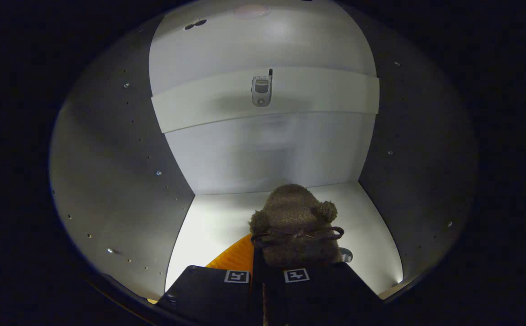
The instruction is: Open the shoe cabinet door, grab the shoes and put them into the shoe cabinet, then close the shoe cabinet door.
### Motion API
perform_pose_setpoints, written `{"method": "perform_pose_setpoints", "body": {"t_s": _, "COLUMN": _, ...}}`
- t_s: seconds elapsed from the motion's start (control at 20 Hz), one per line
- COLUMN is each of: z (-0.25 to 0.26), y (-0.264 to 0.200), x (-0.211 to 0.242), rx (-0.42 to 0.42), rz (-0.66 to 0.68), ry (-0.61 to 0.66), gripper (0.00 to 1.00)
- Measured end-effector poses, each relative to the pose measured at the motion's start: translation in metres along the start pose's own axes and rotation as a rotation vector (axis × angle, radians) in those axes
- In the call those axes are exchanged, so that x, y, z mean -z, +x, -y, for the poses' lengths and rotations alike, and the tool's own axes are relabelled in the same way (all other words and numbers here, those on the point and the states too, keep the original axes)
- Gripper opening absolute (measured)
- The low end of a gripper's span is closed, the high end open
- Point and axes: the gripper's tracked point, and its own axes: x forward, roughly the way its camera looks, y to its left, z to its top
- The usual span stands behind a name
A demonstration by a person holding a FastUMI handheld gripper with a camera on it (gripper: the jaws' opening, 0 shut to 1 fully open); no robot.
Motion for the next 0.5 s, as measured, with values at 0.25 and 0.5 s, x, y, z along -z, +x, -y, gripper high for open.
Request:
{"method": "perform_pose_setpoints", "body": {"t_s": 0.25, "z": 0.004, "y": 0.008, "x": 0.012, "rx": 0.026, "rz": -0.027, "ry": -0.045, "gripper": 0.13}}
{"method": "perform_pose_setpoints", "body": {"t_s": 0.5, "z": -0.002, "y": 0.007, "x": 0.02, "rx": 0.012, "rz": -0.062, "ry": -0.03, "gripper": 0.21}}
